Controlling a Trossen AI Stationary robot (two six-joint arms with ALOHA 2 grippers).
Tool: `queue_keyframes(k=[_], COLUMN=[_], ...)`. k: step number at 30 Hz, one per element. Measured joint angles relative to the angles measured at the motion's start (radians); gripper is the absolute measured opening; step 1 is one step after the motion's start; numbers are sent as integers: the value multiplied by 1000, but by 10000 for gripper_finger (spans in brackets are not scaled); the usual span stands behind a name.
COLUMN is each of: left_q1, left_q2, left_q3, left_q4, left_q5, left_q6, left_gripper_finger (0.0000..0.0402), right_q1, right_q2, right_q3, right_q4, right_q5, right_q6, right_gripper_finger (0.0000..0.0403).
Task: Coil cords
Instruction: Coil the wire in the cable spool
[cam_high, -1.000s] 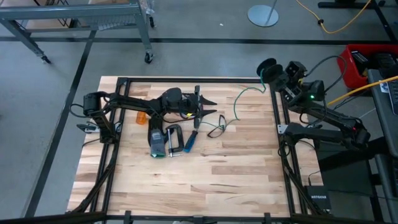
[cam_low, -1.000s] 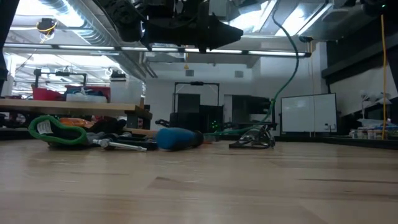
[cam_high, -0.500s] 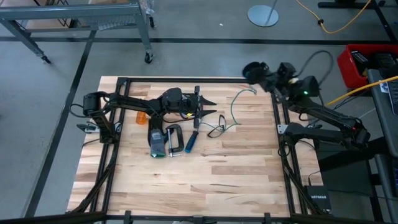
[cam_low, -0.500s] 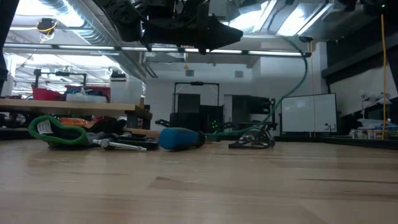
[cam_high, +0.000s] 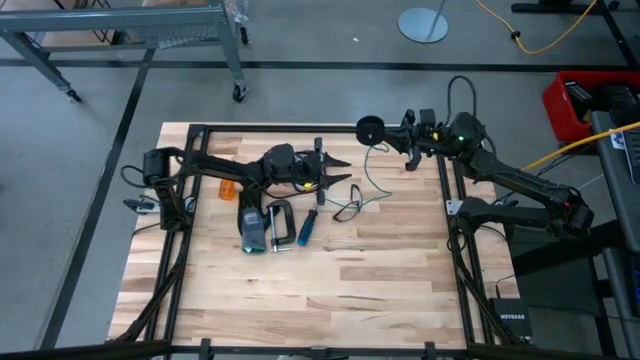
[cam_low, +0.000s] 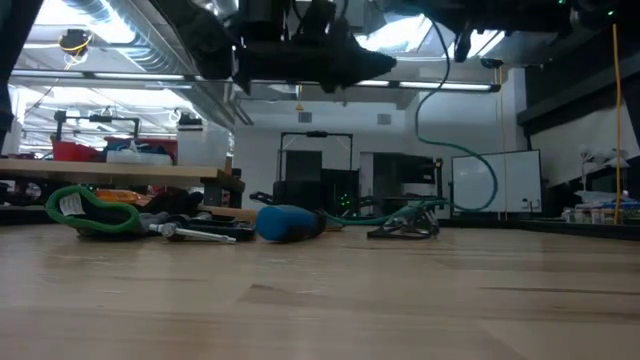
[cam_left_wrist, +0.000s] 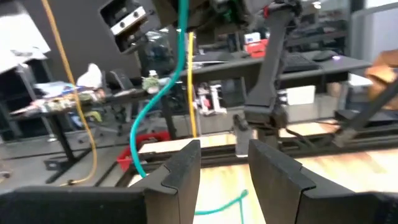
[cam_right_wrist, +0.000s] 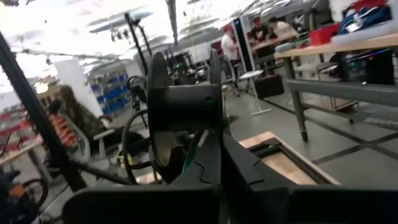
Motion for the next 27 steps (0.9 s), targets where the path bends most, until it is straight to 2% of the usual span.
queue_keyframes(k=[5, 9, 17, 22, 27], left_q1=[-3, -9, -13, -11, -11], left_q2=[110, 186, 232, 232, 232], left_q3=[25, 92, 201, 209, 210], left_q4=[170, 237, 232, 200, 96], left_q5=[-39, -40, -75, -161, -194], left_q6=[-12, 10, 81, 81, 108], left_gripper_finger=[126, 126, 126, 126, 126], right_q1=[0, 0, 0, 0, 0], right_q2=[45, 75, 95, 95, 95], right_q3=[0, 0, 0, 0, 0], right_q4=[11, 12, 13, 25, 35], right_q5=[-24, -35, -50, -51, -57], right_q6=[-33, -45, -65, -73, -98], right_gripper_finger=[1, 1, 1, 1, 1])
